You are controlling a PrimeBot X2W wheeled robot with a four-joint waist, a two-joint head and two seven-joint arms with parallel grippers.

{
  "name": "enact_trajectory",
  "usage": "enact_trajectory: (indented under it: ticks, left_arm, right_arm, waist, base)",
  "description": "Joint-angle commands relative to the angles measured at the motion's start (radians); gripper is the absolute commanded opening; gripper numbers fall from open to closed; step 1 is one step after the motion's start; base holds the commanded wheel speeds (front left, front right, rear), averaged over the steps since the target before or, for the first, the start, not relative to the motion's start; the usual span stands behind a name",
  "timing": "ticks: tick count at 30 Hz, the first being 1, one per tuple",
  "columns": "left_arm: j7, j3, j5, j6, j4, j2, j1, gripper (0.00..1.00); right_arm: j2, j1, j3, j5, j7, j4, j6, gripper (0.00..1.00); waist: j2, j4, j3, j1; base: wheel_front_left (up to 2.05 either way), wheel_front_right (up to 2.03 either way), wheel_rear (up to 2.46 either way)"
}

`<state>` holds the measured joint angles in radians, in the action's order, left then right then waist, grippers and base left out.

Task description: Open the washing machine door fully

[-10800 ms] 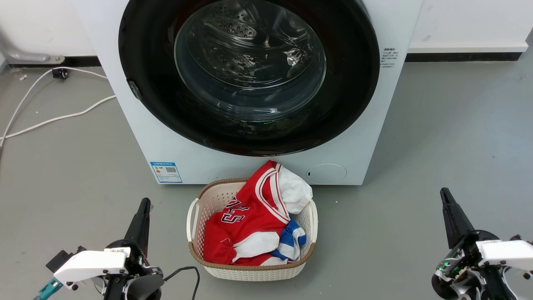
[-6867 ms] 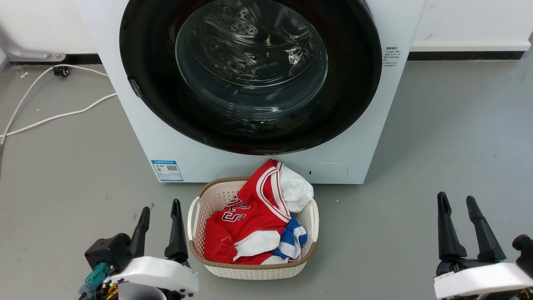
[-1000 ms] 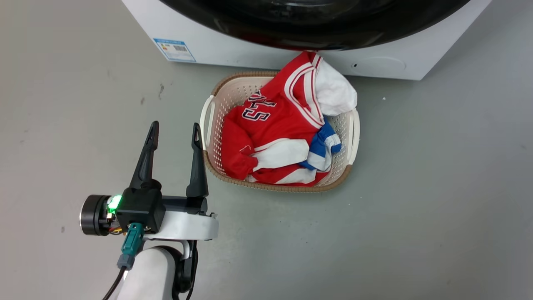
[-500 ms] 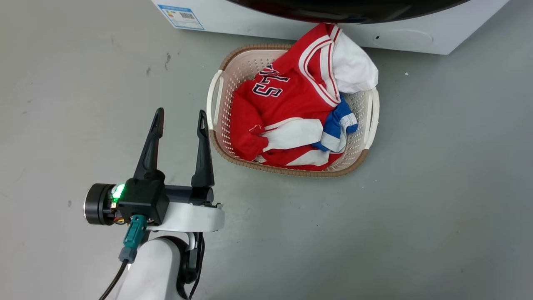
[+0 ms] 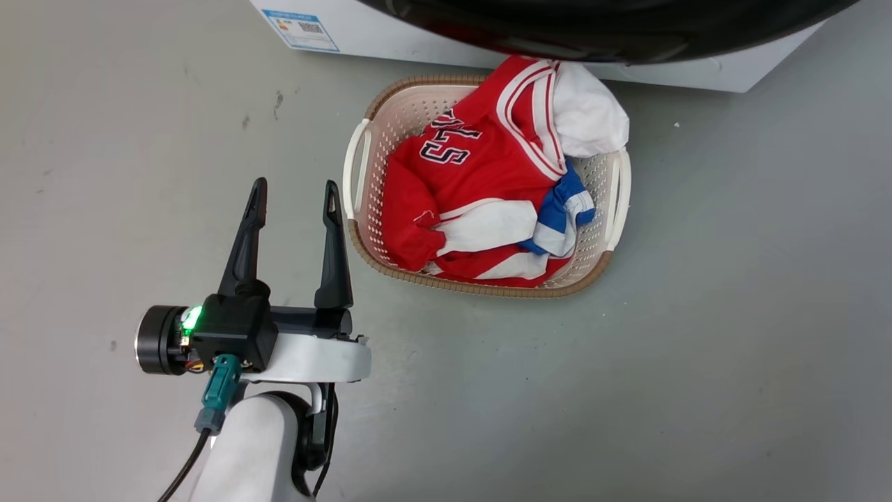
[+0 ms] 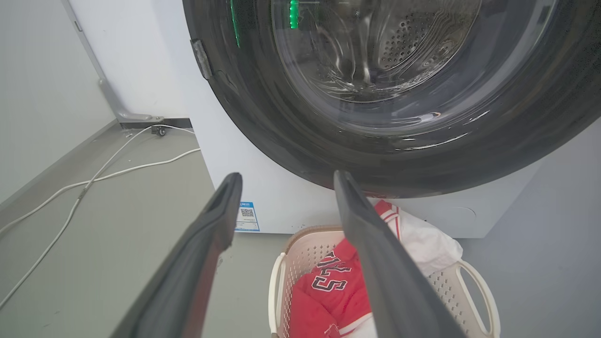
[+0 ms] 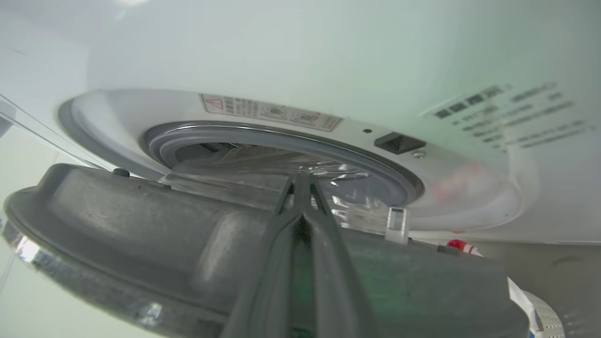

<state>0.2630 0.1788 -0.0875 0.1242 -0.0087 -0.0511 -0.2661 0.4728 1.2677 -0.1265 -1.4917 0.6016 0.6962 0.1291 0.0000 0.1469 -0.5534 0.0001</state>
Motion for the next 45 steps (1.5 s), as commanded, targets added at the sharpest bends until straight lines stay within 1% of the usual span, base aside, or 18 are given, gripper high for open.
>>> enact_trajectory:
  ticks: [1,8,12,16,24,36,45]
  left_arm:
    - [0.003,-0.007,0.006,-0.002,0.002,0.001,0.007,1.00]
    - [0.003,-0.021,0.020,-0.010,0.008,0.001,0.023,1.00]
    - [0.003,-0.035,0.028,-0.017,0.013,0.001,0.044,1.00]
    - [0.003,-0.047,0.037,-0.024,0.015,0.001,0.066,1.00]
    - [0.003,-0.064,0.049,-0.036,0.014,0.001,0.099,1.00]
    - [0.003,-0.066,0.053,-0.039,0.022,0.001,0.133,1.00]
    - [0.003,-0.062,0.050,-0.036,0.022,0.001,0.154,1.00]
  right_arm:
    - [-0.046,-0.041,-0.032,0.003,0.027,-0.021,0.003,0.00]
    - [-0.066,-0.141,-0.058,-0.010,0.071,-0.104,0.003,0.00]
    - [-0.060,-0.209,-0.063,-0.026,0.094,-0.167,0.003,0.00]
    - [-0.081,-0.284,-0.086,-0.042,0.124,-0.236,0.003,0.00]
    - [-0.097,-0.434,-0.117,-0.071,0.171,-0.356,0.003,0.00]
    - [-0.153,-0.621,-0.178,-0.118,0.214,-0.495,0.003,0.00]
    - [-0.203,-0.715,-0.231,-0.131,0.226,-0.556,0.003,0.00]
  waist:
    - [0.0000,-0.010,0.013,-0.0001]
    - [0.0000,-0.038,0.064,-0.0001]
    - [0.0000,-0.055,0.100,-0.0001]
    - [0.0000,-0.070,0.133,-0.0001]
    - [0.0000,-0.087,0.180,-0.0001]
    - [0.0000,-0.082,0.252,-0.0001]
    - [0.0000,-0.067,0.288,-0.0001]
  base:
    - [0.00,0.00,0.00]
    - [0.00,0.00,0.00]
    - [0.00,0.00,0.00]
    - [0.00,0.00,0.00]
    - [0.00,0.00,0.00]
    - [0.00,0.00,0.00]
    - [0.00,0.00,0.00]
